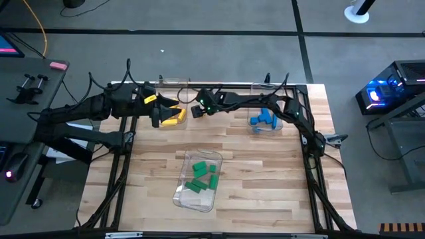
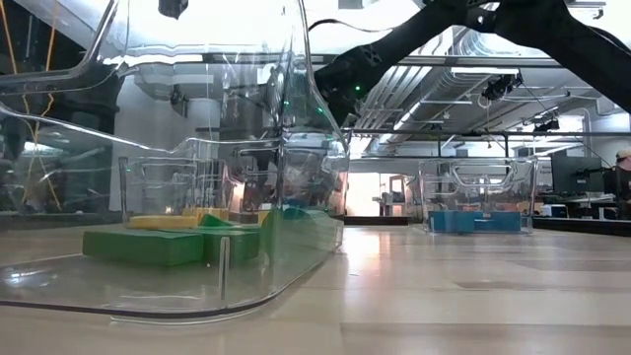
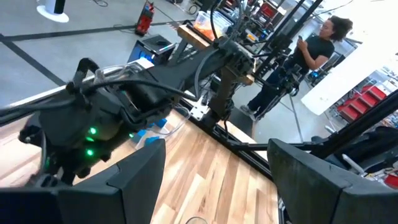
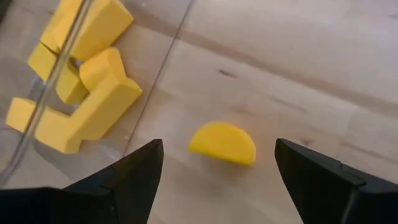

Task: Sort blocks
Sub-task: Put the yellow block into the top left transparent bin

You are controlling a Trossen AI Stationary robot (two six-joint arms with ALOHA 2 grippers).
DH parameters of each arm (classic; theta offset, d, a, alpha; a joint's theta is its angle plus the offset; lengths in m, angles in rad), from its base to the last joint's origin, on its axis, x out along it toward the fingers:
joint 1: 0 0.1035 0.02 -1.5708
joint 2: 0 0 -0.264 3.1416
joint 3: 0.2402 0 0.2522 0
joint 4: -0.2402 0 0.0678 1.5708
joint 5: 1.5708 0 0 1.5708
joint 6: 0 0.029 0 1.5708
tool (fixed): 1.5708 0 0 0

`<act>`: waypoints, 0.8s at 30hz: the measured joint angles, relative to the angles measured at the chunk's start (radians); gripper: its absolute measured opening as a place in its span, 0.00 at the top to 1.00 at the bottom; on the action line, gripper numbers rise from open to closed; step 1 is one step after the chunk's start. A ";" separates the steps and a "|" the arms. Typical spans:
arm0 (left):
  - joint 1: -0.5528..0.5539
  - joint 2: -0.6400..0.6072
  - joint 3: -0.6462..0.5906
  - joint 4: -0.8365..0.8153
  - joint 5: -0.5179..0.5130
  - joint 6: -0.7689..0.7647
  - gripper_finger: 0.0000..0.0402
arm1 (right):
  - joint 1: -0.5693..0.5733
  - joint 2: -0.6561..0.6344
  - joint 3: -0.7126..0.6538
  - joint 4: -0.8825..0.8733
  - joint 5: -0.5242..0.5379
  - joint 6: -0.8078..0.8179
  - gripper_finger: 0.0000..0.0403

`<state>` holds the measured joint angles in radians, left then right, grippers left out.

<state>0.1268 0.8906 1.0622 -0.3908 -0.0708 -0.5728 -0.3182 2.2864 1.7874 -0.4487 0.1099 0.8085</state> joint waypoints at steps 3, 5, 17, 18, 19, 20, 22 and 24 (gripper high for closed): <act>0.000 0.000 0.000 0.000 0.000 0.000 0.33 | 0.009 0.000 0.000 -0.042 0.034 0.045 0.26; 0.000 0.000 0.000 0.000 0.000 0.000 0.33 | 0.009 0.000 0.000 -0.064 0.062 0.080 0.27; -0.007 0.000 0.000 0.000 0.000 0.001 0.33 | 0.003 0.000 0.000 -0.054 0.078 0.074 0.54; -0.009 0.000 0.000 0.000 0.000 0.001 0.33 | 0.002 0.000 0.000 -0.054 0.080 0.074 0.57; -0.011 0.000 0.000 0.000 0.000 0.001 0.33 | 0.001 0.000 0.000 -0.054 0.081 0.074 0.61; -0.013 0.000 0.000 -0.001 0.000 0.006 0.33 | -0.001 0.000 0.000 -0.054 0.081 0.074 0.66; -0.017 0.000 0.000 -0.001 0.000 0.016 0.33 | -0.003 0.000 0.000 -0.052 0.076 0.073 0.76; -0.019 0.000 0.000 -0.001 0.000 0.018 0.33 | -0.003 0.000 0.000 -0.038 0.072 0.055 0.87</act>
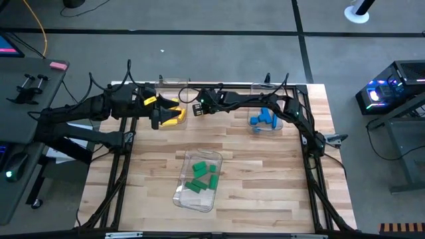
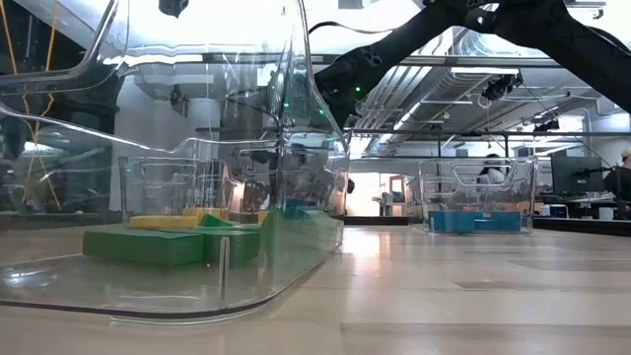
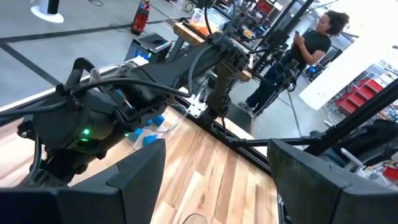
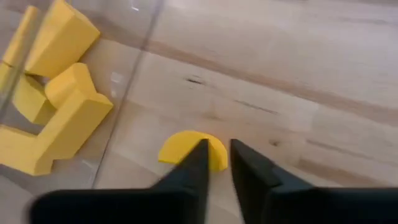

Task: Sort blocks
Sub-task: Put the yellow block into the top left transparent bin

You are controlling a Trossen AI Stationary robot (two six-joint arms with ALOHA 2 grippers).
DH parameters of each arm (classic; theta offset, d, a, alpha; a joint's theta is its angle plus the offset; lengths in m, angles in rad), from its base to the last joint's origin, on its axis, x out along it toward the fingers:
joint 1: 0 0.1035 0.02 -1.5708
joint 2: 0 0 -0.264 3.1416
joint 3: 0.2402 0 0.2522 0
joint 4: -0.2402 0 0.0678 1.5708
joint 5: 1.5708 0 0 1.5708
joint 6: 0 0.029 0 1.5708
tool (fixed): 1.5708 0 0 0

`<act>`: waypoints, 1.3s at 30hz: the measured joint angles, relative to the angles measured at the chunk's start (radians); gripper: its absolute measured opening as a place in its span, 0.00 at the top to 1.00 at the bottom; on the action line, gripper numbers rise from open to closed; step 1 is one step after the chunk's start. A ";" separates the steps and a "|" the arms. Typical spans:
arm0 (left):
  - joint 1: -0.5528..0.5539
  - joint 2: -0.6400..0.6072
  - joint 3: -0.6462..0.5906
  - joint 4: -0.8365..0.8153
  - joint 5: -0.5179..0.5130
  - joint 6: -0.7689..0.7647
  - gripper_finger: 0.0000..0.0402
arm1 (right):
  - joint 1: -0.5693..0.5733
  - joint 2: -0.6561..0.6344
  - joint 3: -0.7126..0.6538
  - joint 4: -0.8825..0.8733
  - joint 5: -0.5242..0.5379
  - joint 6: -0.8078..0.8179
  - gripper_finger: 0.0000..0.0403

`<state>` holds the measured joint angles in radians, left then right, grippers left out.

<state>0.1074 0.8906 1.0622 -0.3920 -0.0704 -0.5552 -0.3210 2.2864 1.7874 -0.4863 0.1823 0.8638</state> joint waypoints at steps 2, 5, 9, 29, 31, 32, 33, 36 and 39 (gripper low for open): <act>0.000 0.000 0.000 0.000 0.000 -0.001 0.33 | 0.000 0.000 0.000 0.026 -0.011 -0.032 0.97; 0.000 0.000 0.000 -0.002 0.018 0.004 0.33 | 0.003 0.000 0.000 0.044 -0.025 -0.020 0.98; 0.000 0.000 0.000 -0.002 0.026 0.016 0.33 | 0.003 0.006 0.000 0.052 -0.039 -0.022 0.99; 0.000 0.000 0.000 -0.004 0.026 0.017 0.33 | 0.003 0.004 0.000 -0.271 -0.106 -0.232 1.00; 0.000 0.000 -0.001 -0.005 0.026 0.018 0.33 | 0.007 -0.016 -0.001 -0.296 -0.087 -0.256 1.00; 0.000 0.000 -0.001 -0.005 0.026 0.026 0.33 | 0.007 -0.030 -0.002 -0.289 -0.082 -0.263 1.00; 0.000 0.000 -0.001 -0.006 0.026 0.035 0.33 | 0.004 -0.047 -0.002 -0.272 -0.080 -0.264 1.00; 0.000 0.003 -0.001 -0.006 -0.010 0.041 0.33 | -0.013 -0.096 0.000 -0.233 -0.087 -0.267 1.00; 0.002 0.033 -0.001 -0.021 -0.112 0.004 0.33 | -0.026 -0.146 0.000 -0.224 -0.076 -0.297 1.00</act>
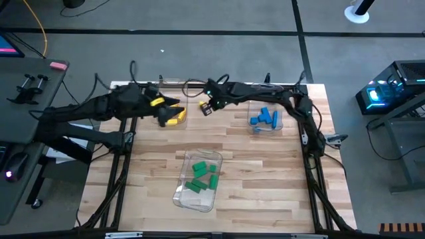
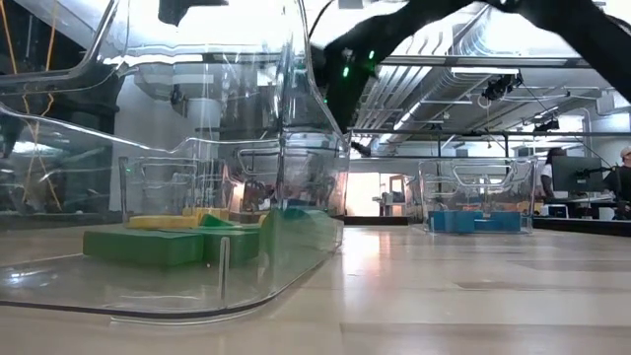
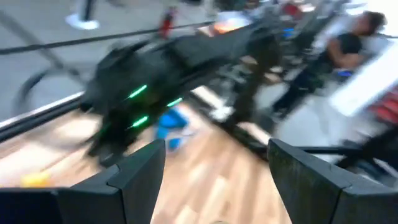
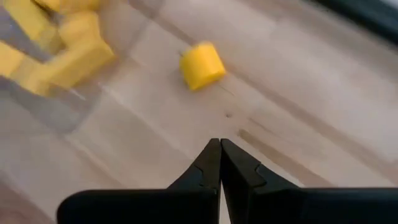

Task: Sort blocks
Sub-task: Put the yellow block into the top left transparent bin

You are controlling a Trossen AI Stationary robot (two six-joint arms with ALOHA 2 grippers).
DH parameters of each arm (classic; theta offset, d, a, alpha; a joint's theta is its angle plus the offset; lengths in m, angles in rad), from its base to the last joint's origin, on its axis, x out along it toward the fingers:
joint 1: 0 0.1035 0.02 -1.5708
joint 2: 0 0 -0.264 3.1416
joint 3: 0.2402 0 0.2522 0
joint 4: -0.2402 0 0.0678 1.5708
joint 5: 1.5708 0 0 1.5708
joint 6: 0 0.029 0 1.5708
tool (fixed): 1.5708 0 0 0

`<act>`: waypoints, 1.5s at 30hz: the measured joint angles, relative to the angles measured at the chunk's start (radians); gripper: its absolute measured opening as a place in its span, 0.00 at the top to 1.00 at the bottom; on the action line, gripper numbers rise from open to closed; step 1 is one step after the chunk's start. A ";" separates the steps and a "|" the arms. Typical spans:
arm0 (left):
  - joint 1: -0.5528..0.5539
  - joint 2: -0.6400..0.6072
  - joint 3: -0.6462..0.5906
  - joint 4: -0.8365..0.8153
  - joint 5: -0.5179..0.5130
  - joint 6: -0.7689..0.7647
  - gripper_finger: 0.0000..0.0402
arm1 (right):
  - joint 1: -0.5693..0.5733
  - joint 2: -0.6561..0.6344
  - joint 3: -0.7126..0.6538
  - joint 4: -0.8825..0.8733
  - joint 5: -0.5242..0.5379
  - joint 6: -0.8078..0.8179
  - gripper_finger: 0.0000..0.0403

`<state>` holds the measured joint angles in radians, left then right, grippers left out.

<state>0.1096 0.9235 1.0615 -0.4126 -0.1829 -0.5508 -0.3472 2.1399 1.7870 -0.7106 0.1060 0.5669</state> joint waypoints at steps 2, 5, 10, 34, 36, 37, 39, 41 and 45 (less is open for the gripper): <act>0.023 0.043 0.000 -0.031 -0.024 -0.015 0.33 | -0.007 -0.057 0.000 -0.001 0.004 -0.025 1.00; 0.091 0.151 0.013 -0.093 0.104 0.006 0.37 | -0.010 -0.172 0.001 -0.023 0.024 -0.073 1.00; 0.225 0.441 0.215 -0.349 0.238 0.192 0.45 | -0.014 -0.394 0.001 -0.104 0.122 -0.089 1.00; 0.395 1.419 1.061 -0.938 0.060 0.412 0.48 | 0.336 -0.644 0.001 -0.321 0.323 0.255 1.00; 0.401 1.438 1.061 -0.943 0.060 0.406 0.48 | 0.355 -0.642 0.001 -0.324 0.333 0.272 1.00; 0.402 1.447 1.061 -0.947 0.060 0.406 0.48 | 0.366 -0.638 0.001 -0.324 0.340 0.273 1.00; 0.409 1.461 1.061 -0.945 0.059 0.400 0.48 | 0.384 -0.635 0.001 -0.324 0.357 0.275 1.00; 0.418 1.471 1.061 -0.935 0.058 0.382 0.48 | 0.398 -0.635 0.001 -0.324 0.363 0.291 1.00; 0.437 1.475 1.061 -0.909 0.057 0.368 0.48 | 0.416 -0.632 0.001 -0.324 0.364 0.300 1.00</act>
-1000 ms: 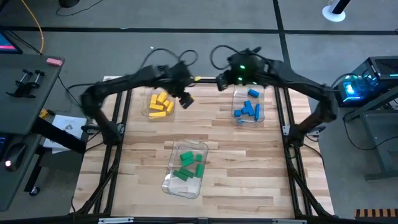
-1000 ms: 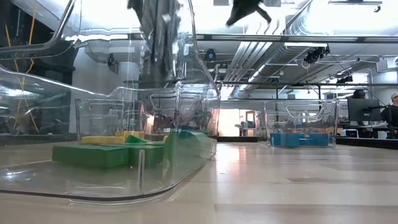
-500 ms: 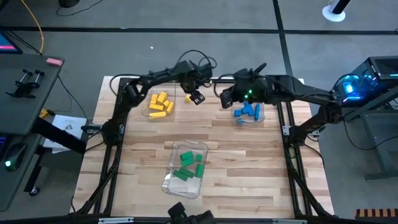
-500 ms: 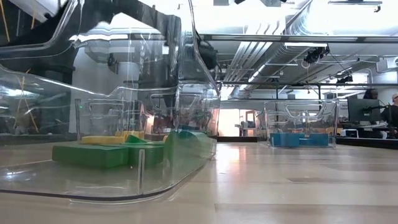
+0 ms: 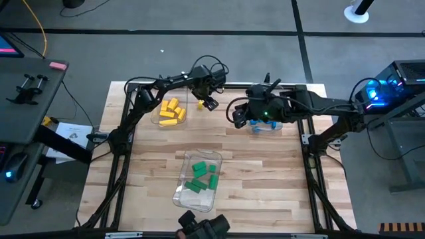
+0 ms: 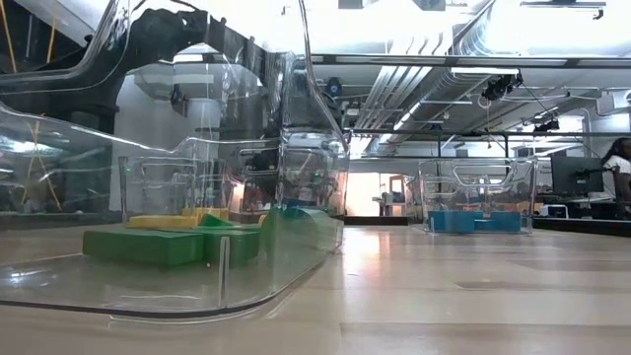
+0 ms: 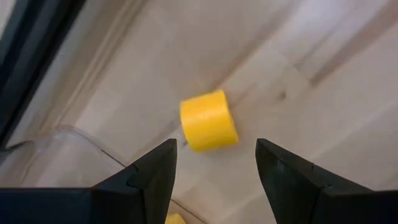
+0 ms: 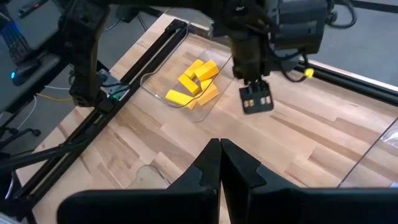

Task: Sort blocks
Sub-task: Put the yellow block into the top left transparent bin

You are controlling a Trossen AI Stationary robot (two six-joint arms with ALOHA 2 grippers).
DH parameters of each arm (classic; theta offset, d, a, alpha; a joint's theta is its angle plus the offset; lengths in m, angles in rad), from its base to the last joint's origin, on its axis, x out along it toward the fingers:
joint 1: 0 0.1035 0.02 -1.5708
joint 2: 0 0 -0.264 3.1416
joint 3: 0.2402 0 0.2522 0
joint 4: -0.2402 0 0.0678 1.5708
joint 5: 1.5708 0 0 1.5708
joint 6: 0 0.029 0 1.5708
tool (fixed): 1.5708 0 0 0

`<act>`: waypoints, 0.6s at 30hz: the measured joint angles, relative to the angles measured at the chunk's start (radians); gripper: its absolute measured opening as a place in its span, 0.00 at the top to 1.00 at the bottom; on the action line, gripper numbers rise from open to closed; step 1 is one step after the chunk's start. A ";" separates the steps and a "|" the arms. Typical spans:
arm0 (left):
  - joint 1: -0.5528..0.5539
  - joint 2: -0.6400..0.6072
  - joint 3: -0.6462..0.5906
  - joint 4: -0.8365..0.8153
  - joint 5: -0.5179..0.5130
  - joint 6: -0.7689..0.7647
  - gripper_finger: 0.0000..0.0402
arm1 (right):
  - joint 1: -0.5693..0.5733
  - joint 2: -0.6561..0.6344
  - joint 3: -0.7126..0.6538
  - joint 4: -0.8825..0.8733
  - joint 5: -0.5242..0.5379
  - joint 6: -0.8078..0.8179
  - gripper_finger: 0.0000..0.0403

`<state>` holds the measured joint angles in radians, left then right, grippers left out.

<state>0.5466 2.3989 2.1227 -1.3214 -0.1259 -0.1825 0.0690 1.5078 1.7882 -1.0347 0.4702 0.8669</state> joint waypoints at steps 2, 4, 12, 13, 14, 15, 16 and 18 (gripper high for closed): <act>0.012 0.004 0.000 0.017 0.000 -0.025 0.48 | 0.007 0.001 0.000 0.000 0.000 0.000 1.00; 0.021 0.008 0.000 0.015 0.017 -0.066 0.48 | 0.012 0.000 0.000 0.000 0.000 0.007 1.00; 0.030 0.056 -0.001 0.053 0.103 -0.096 0.48 | 0.012 0.000 0.000 0.000 0.000 -0.003 1.00; 0.030 0.056 -0.001 0.064 0.107 -0.095 0.48 | 0.012 0.000 0.000 0.000 0.000 -0.003 1.00; 0.030 0.055 -0.001 0.069 0.107 -0.095 0.48 | 0.012 0.000 0.000 0.000 0.000 -0.009 1.00; 0.030 0.052 -0.001 0.068 0.107 -0.095 0.48 | 0.012 0.000 0.000 0.000 0.000 -0.010 1.00; 0.029 0.052 0.000 0.068 0.107 -0.097 0.48 | 0.012 0.000 0.000 0.000 0.000 -0.011 1.00; 0.030 0.052 0.000 0.068 0.107 -0.103 0.48 | 0.012 0.000 0.000 0.000 0.000 -0.011 1.00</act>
<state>0.5762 2.4504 2.1227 -1.2537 -0.0193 -0.2853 0.0814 1.5082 1.7882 -1.0348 0.4705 0.8562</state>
